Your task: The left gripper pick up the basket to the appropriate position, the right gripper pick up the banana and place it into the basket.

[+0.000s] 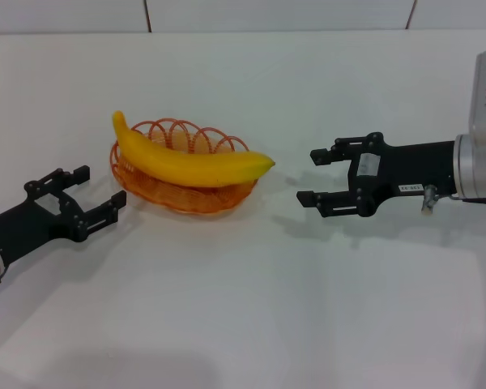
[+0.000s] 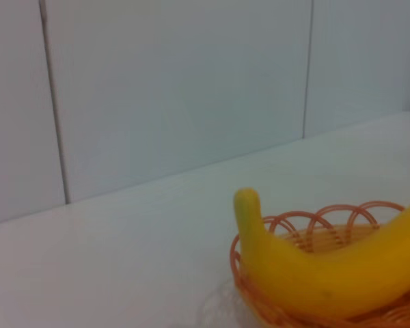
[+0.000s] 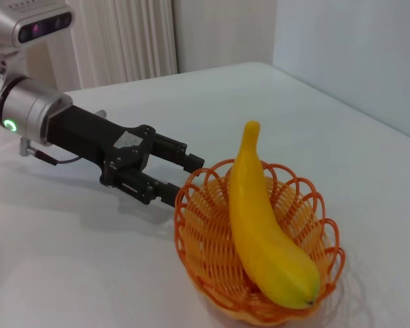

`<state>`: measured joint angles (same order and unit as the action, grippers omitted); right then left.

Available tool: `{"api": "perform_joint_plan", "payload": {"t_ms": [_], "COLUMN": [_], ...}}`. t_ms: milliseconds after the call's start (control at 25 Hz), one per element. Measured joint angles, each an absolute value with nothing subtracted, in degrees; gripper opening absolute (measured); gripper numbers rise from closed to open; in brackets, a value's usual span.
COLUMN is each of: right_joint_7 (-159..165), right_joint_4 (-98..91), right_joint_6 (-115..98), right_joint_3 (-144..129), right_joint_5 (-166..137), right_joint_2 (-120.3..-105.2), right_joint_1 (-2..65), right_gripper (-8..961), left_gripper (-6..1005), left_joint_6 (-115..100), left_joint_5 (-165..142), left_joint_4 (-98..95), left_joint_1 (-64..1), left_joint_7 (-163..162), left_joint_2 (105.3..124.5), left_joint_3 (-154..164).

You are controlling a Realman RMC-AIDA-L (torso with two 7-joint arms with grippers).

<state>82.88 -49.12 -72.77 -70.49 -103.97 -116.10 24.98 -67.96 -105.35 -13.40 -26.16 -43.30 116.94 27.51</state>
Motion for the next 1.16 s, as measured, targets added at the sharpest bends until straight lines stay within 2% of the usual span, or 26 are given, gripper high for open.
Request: {"api": "perform_joint_plan", "payload": {"t_ms": [1160], "right_joint_7": [82.93], "right_joint_4": [-49.14], "right_joint_6": [-72.77], "right_joint_3": [-70.48], "right_joint_5": [-103.85], "right_joint_2": [-116.1], "right_joint_1": [25.14], "right_gripper": [729], "left_gripper": [781], "left_joint_6": [-68.47], "left_joint_5": [-107.32], "left_joint_4": [-10.93], "left_joint_1": [-28.37], "left_joint_7": [-42.8], "left_joint_2": [116.98], "left_joint_3": [27.6]}}
